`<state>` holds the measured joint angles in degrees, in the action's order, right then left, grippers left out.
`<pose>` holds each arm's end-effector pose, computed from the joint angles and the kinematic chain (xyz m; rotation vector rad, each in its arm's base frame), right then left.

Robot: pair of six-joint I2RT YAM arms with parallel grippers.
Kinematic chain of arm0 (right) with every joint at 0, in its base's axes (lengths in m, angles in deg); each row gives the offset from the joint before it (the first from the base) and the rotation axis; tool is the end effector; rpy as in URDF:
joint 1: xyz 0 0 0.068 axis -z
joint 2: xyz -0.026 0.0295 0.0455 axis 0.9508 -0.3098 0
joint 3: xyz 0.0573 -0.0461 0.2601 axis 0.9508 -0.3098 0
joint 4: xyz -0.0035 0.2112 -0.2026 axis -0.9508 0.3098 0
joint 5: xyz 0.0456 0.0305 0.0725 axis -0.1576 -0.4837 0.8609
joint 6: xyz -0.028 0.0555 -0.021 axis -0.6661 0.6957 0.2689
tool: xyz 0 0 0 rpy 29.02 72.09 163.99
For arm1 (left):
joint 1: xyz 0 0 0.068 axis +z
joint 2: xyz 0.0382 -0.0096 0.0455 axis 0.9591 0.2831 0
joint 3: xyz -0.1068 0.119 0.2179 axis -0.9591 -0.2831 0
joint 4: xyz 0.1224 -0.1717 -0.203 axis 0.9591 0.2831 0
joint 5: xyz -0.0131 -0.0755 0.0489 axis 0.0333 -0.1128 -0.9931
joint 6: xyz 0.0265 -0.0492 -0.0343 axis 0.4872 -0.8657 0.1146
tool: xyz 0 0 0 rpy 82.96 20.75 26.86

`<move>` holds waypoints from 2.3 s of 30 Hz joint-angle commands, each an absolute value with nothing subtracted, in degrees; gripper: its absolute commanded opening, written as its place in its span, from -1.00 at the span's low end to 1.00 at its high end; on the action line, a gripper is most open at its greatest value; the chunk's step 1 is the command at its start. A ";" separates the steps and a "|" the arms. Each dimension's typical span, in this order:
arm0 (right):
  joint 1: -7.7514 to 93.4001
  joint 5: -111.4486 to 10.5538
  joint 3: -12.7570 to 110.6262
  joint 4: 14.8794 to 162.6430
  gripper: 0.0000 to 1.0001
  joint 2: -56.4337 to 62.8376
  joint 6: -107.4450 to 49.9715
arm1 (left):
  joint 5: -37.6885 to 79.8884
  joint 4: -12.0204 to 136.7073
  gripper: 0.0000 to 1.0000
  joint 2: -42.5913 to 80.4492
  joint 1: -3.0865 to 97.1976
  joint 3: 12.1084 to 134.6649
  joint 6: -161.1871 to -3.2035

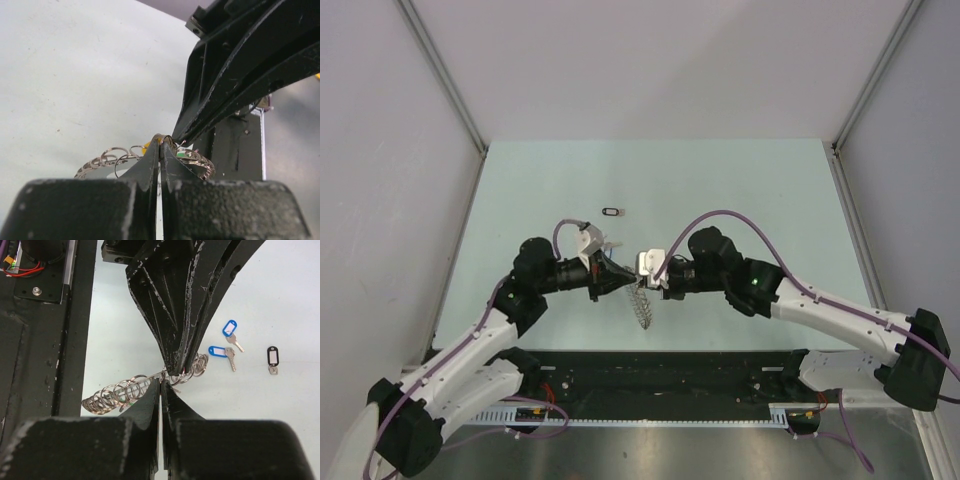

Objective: Put the keys on the keyring

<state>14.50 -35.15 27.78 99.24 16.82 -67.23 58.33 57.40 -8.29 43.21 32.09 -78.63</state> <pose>0.1527 0.2765 0.3013 -1.5938 1.2423 0.6860 0.1864 -0.1517 0.2632 0.9355 1.5907 -1.1676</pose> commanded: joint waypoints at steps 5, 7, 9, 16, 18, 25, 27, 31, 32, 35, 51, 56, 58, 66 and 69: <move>15.00 -31.72 23.84 85.97 -1.00 16.34 -62.63 | 49.58 34.67 -0.99 -13.93 42.88 24.26 -89.94; 15.52 -32.25 23.49 85.01 -1.00 16.52 -62.36 | 48.26 31.49 -0.99 -14.81 42.44 21.70 -91.44; 15.96 -32.16 23.49 85.09 -1.00 16.61 -62.62 | 47.99 31.84 -0.99 -15.87 42.53 20.39 -91.71; 16.76 -30.93 24.10 86.57 -1.00 17.31 -64.46 | 47.03 41.14 -0.25 -20.52 42.53 20.55 -88.30; 16.76 -30.76 24.63 87.63 -1.00 16.87 -65.43 | 46.77 45.71 -0.20 -21.49 42.44 21.95 -86.62; 16.76 -29.88 26.47 91.85 -1.00 16.08 -67.36 | 50.27 61.17 0.18 -18.08 42.53 30.56 -73.54; 16.76 -29.61 26.82 92.99 -1.00 15.90 -67.54 | 53.69 69.31 0.27 -15.97 42.53 35.02 -66.45; 16.40 -29.61 27.35 94.23 -1.00 15.64 -68.33 | 59.41 82.09 0.32 -9.74 42.62 42.34 -53.68; 16.14 -29.70 27.35 94.32 -1.00 15.55 -68.33 | 60.99 84.46 0.32 -8.94 42.62 44.61 -51.39; 15.79 -29.79 27.44 94.49 -1.00 15.64 -68.51 | 62.84 92.03 0.32 -5.16 42.53 48.22 -41.82; 14.73 -30.14 27.79 95.11 -1.00 15.55 -68.69 | 64.17 94.68 -0.16 4.16 39.28 52.02 -38.97; 14.65 -30.14 27.88 95.11 -1.00 15.38 -68.77 | 65.40 94.77 -0.37 5.05 38.66 52.46 -39.06; 14.65 -30.14 28.06 95.11 -1.00 15.46 -68.77 | 65.40 94.86 -0.43 5.48 38.58 52.37 -39.06; 14.56 -30.14 28.06 95.37 -1.00 15.38 -68.86 | 64.52 95.47 -0.52 6.45 38.05 52.02 -39.24; 14.47 -30.23 28.06 95.46 -1.00 15.55 -68.77 | 63.56 95.21 -0.52 6.72 38.05 52.02 -39.77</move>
<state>15.00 -30.80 24.83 97.79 15.07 -68.09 62.29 94.62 6.46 38.35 50.19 -41.49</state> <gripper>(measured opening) 0.009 0.243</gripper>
